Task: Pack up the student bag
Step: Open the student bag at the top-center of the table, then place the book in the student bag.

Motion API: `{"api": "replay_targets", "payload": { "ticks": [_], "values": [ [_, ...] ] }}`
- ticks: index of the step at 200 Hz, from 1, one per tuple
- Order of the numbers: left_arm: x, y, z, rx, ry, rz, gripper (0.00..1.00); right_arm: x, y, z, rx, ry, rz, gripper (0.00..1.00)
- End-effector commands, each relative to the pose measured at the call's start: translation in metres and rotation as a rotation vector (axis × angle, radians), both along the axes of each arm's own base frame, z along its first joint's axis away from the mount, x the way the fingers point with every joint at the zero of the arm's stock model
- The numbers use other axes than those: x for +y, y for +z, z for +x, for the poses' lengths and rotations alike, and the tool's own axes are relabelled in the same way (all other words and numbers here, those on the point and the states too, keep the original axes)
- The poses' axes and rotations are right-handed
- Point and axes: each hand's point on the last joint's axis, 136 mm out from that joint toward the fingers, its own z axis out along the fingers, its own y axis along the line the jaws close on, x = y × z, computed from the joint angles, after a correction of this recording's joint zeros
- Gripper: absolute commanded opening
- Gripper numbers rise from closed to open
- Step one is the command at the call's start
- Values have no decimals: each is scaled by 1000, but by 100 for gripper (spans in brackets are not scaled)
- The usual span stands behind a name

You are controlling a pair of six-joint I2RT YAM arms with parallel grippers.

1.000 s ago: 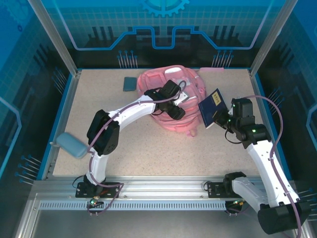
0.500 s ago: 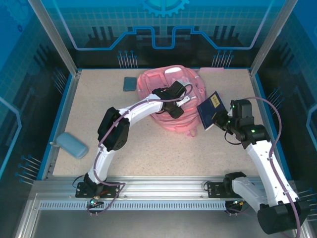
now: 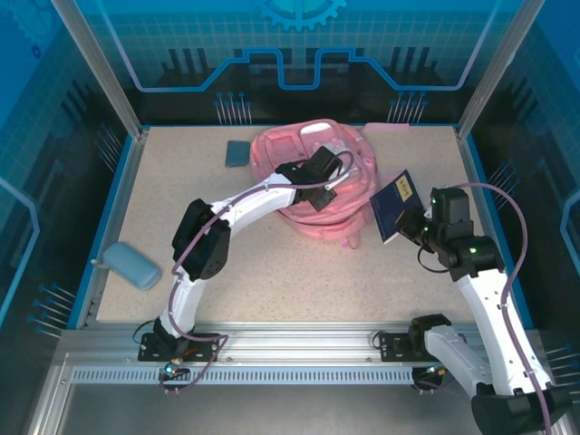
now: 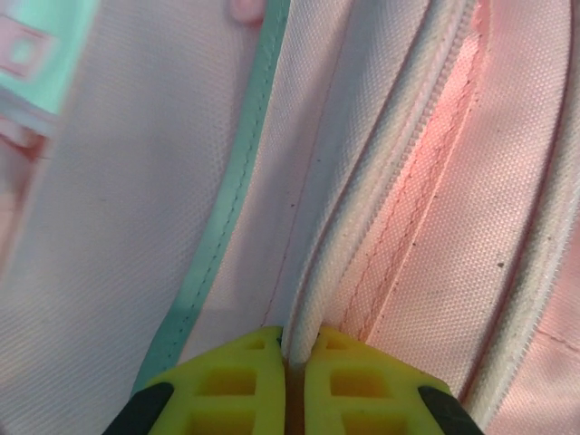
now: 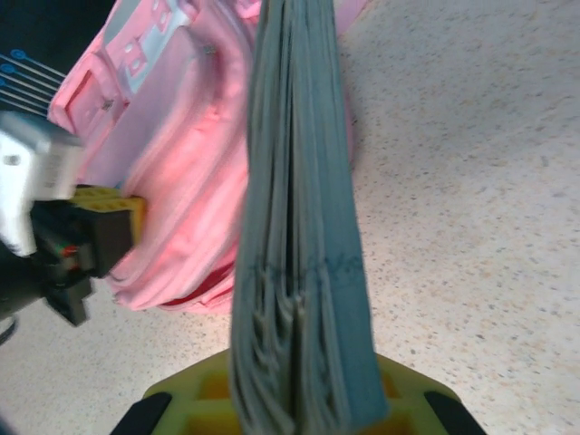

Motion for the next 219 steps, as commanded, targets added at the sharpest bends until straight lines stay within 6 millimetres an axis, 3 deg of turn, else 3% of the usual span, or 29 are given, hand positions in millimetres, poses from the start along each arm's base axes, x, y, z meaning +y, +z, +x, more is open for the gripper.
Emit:
{"api": "replay_targets", "payload": {
  "ticks": [1, 19, 91, 94, 145, 184, 219],
  "values": [
    [19, 104, 33, -265, 179, -169, 0, -25, 14, -11, -6, -79, -99, 0],
    [24, 125, 37, -298, 217, -235, 0, -20, 17, -10, -19, -55, -80, 0],
    [7, 175, 22, -251, 191, -442, 0, 59, 26, 18, -124, 209, 319, 0],
    [6, 176, 20, -244, 189, -451, 0, 61, 17, 19, -107, 210, 335, 0],
    [-2, 198, -1, -202, 145, -541, 0, 80, -3, 55, -168, 219, 511, 0],
    [-4, 197, -4, -192, 144, -544, 0, 90, -15, 86, -216, 225, 580, 0],
    [-4, 195, -3, -190, 151, -543, 0, 103, -46, 115, -163, 207, 576, 0]
  ]
}}
